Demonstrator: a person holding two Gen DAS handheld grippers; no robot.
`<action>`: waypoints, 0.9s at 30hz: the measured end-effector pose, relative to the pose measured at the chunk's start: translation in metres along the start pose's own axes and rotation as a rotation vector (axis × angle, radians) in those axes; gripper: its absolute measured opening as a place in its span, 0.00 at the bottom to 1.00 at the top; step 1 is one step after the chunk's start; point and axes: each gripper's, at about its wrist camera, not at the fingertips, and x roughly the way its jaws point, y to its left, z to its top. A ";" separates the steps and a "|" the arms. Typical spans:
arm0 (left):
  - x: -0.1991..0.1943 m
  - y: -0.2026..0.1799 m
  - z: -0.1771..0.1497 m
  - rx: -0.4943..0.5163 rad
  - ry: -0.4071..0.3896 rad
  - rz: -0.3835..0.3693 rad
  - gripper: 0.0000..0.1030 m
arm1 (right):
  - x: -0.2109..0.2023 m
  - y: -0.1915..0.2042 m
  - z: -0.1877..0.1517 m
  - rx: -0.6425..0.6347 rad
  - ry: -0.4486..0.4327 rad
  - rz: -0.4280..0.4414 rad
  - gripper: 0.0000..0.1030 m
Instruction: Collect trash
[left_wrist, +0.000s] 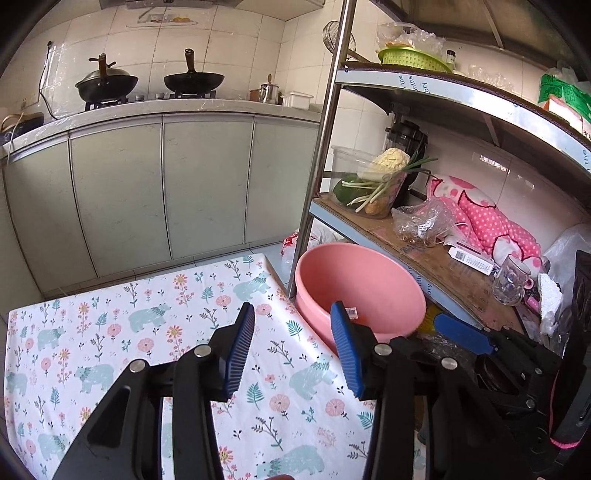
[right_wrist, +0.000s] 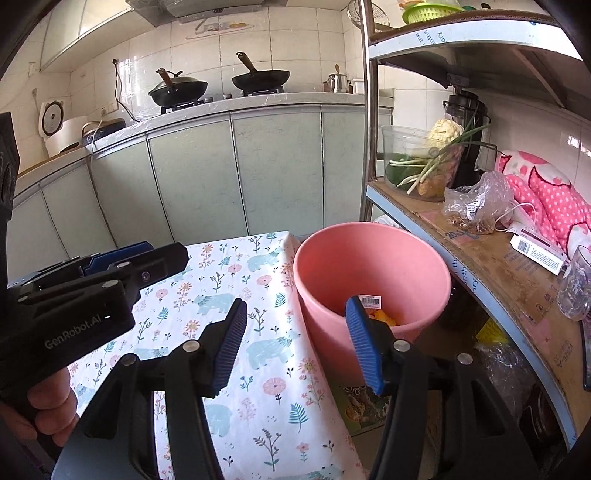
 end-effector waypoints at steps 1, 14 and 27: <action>-0.001 0.001 -0.001 -0.003 0.000 -0.001 0.41 | -0.001 0.001 -0.001 -0.003 0.001 -0.001 0.55; -0.017 0.008 -0.018 -0.031 -0.002 0.009 0.41 | -0.006 0.007 -0.015 -0.017 0.008 0.001 0.55; -0.022 0.006 -0.019 -0.021 -0.015 0.016 0.41 | -0.007 0.007 -0.021 -0.009 0.009 0.008 0.55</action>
